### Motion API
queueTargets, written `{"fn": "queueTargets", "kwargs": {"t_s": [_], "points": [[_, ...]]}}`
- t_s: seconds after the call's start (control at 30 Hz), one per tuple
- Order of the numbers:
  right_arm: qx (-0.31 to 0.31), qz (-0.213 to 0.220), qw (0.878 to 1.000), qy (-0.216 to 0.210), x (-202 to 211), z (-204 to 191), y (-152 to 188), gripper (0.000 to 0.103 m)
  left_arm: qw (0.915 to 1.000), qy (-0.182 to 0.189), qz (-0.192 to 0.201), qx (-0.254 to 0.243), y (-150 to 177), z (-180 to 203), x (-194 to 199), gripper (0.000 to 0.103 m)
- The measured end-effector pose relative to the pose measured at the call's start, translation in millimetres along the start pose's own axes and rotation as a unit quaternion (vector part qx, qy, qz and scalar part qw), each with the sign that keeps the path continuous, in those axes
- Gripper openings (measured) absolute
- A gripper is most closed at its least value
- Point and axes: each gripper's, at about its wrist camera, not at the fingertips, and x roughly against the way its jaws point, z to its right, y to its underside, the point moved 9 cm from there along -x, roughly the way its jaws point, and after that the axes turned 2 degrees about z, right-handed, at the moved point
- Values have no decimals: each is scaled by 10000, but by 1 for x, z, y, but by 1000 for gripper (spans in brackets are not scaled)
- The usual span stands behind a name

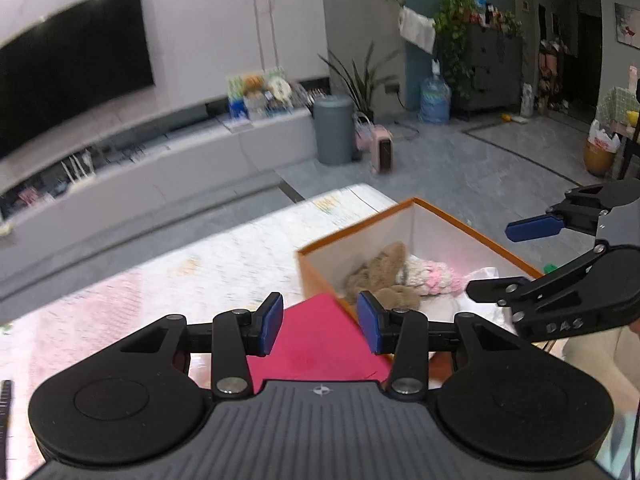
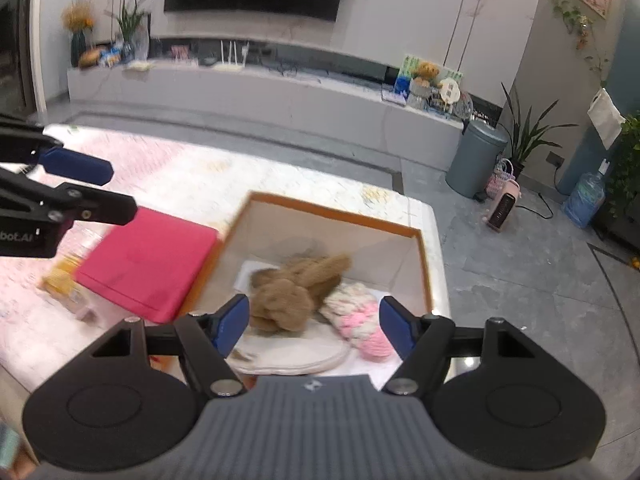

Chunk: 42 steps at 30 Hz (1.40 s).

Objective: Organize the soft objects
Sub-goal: 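Open both tools to drop the plush and crocheted item into the shoebox, then move both tools to the table and grasp the yellow snack bag with the left tool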

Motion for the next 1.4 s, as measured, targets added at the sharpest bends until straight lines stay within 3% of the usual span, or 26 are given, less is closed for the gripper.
{"fn": "queueTargets", "kwargs": {"t_s": [0.17,0.27,0.47,0.53,0.63,0.73,0.83,0.87,0.93,1.13,1.23,1.3,1.33,1.4], "points": [[-166,513,9982,-274,33,-36,-1,71,9986,-475,189,130,24,-32,35,53],[-240,828,9950,-495,46,-63,3,71,9967,-716,40,386,48,-51,43,53],[-493,1073,9888,-916,43,-126,22,71,9933,-770,-373,771,102,-73,36,53],[-557,1026,9878,-1030,35,-147,32,70,9912,-666,-568,989,118,-84,37,53],[-668,776,9870,-1240,16,-178,48,60,9866,-601,-759,1310,140,-103,34,55],[-742,549,9861,-1384,-6,-205,59,59,9837,-505,-1011,1399,154,-114,21,63],[-566,394,9894,-1280,-30,-228,66,42,9789,-426,-1145,1638,169,-125,13,64],[-524,331,9904,-1239,-40,-232,67,36,9771,-399,-1142,1751,174,-128,11,64],[-535,229,9903,-1262,-57,-240,68,34,9736,-364,-1172,1925,177,-135,-1,66],[-554,-24,9894,-1344,-93,-249,72,19,9702,-440,-1504,1846,201,-137,-30,63],[-490,-63,9886,-1421,-103,-254,71,13,9708,-454,-1617,1712,207,-136,-42,52],[-443,-62,9893,-1385,-107,-254,72,8,9710,-495,-1671,1634,210,-137,-46,31],[-434,-58,9893,-1394,-108,-253,72,6,9708,-530,-1670,1636,211,-138,-46,28],[-463,-26,9885,-1437,-110,-253,72,0,9712,-544,-1653,1625,212,-140,-45,7]]}}
